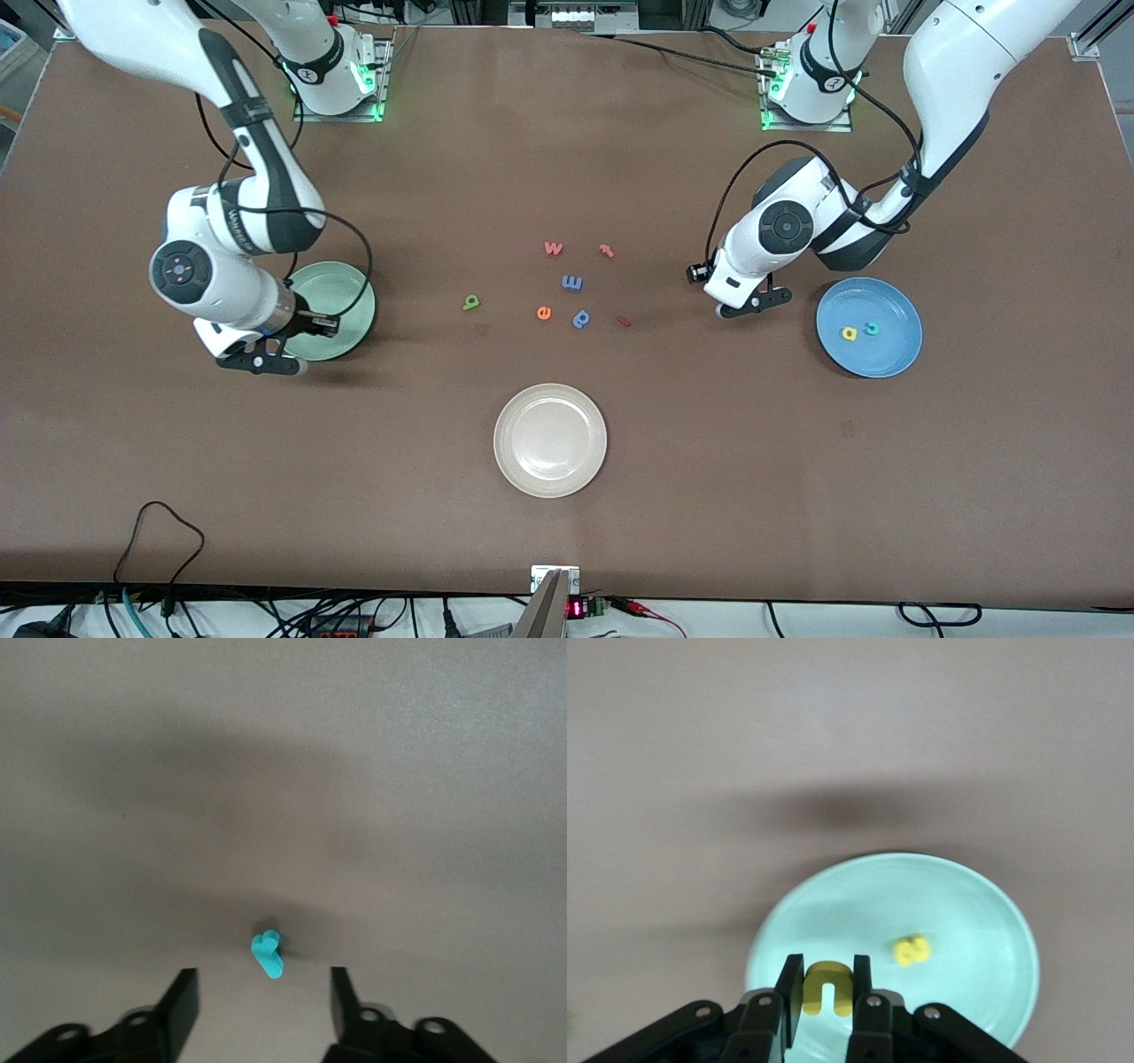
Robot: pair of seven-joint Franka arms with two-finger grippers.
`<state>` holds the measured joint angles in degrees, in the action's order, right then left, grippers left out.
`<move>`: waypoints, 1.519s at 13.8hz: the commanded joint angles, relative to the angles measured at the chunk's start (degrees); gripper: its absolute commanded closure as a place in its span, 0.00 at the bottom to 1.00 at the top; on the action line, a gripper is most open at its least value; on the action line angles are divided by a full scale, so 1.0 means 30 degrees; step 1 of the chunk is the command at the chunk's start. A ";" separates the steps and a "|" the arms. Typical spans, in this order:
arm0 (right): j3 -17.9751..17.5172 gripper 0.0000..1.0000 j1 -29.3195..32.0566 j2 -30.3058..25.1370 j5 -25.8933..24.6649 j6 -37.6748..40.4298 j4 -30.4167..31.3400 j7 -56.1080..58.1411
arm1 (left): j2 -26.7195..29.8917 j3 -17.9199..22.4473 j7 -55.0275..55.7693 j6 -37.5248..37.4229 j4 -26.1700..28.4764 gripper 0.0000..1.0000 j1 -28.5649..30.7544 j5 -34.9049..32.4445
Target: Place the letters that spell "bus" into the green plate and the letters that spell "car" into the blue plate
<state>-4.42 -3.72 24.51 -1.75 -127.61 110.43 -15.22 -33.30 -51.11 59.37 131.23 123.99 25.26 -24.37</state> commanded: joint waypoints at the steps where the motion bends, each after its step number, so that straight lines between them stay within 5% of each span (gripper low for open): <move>1: -0.0403 0.97 0.0096 0.0502 -0.0207 -0.0179 0.0278 0.0005 | -0.0355 0.0188 0.0397 0.0989 0.0416 0.58 0.0165 -0.1074; 6: -0.0374 0.90 0.0330 0.0855 -0.0207 -0.1028 0.1274 0.0005 | -0.0941 0.0717 0.0426 0.2427 0.0829 0.60 0.0019 -0.1867; 7: -0.0374 0.55 0.0330 0.0855 -0.0236 -0.1028 0.1275 0.0005 | -0.1116 0.0746 0.0426 0.2458 0.0829 0.60 -0.0011 -0.1926; 9: -0.0403 0.01 0.0272 0.0710 -0.0207 -0.0912 0.1246 -0.0082 | -0.1205 0.0746 0.0426 0.2459 0.0829 0.61 -0.0040 -0.1956; 13: -0.0927 0.00 -0.0223 -0.0111 0.0113 -0.0823 0.1216 -0.0724 | -0.1439 0.0892 0.0572 0.2459 0.1063 0.70 -0.0274 -0.2746; 17: -0.1780 0.00 -0.2765 0.0267 0.0408 -0.1933 0.1187 -0.6862 | -0.1295 0.1274 0.0631 0.2226 0.0947 0.89 -0.0919 -0.3157; 19: -0.1780 0.13 -0.3942 0.0648 0.0408 -0.2724 0.1129 -0.8864 | -0.0973 0.1245 0.0544 0.1323 0.0597 0.90 -0.0919 -0.3186; 21: -0.1780 0.36 -0.4384 0.0737 0.0408 -0.2845 0.1041 -0.9077 | -0.0622 0.0866 0.0397 -0.1655 -0.0891 0.90 -0.0890 -0.3274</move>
<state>-10.06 -16.42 26.46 -1.06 -135.14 113.52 -41.30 -36.65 -48.64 59.89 133.81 125.06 23.48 -32.17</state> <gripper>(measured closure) 0.123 0.828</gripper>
